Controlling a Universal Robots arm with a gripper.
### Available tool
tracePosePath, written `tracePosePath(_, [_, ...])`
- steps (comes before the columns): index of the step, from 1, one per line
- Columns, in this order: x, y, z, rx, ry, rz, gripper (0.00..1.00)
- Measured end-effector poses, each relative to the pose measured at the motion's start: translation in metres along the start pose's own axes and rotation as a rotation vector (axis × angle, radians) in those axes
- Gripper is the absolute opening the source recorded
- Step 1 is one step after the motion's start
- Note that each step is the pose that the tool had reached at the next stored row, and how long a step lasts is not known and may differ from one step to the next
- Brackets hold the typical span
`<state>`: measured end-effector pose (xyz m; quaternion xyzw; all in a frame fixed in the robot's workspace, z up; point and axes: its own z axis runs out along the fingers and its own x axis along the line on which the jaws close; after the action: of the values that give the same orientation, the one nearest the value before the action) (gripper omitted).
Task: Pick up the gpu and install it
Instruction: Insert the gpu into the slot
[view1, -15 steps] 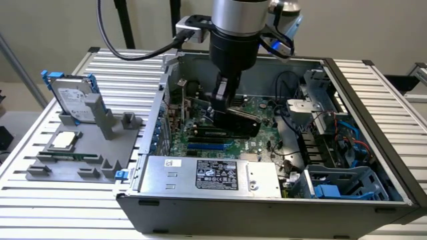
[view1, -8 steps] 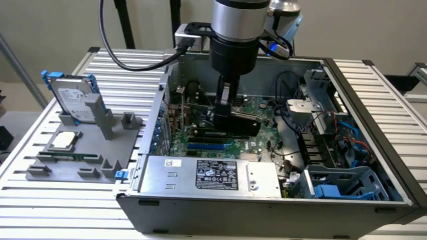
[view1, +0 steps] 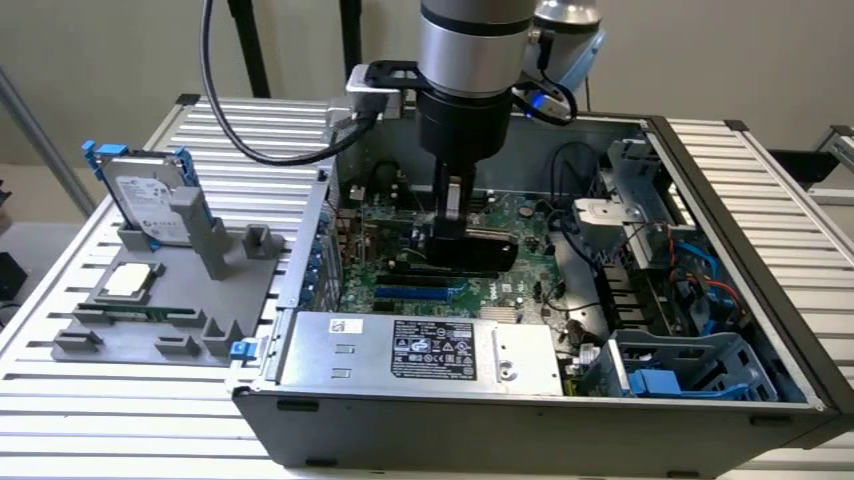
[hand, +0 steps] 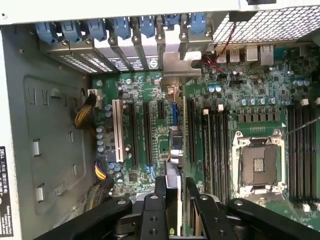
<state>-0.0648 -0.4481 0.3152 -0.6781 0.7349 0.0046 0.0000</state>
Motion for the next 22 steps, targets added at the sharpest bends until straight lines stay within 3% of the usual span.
tracePosePath(3, [0.001, 0.0121, 0.0044, 0.0078, -0.0022, 0.000, 0.00])
tracePosePath(10, [0.002, 0.0208, 0.0171, 0.0161, -0.0061, -0.001, 0.00])
tracePosePath(22, [0.002, 0.0218, 0.0228, 0.0169, -0.0090, -0.005, 0.00])
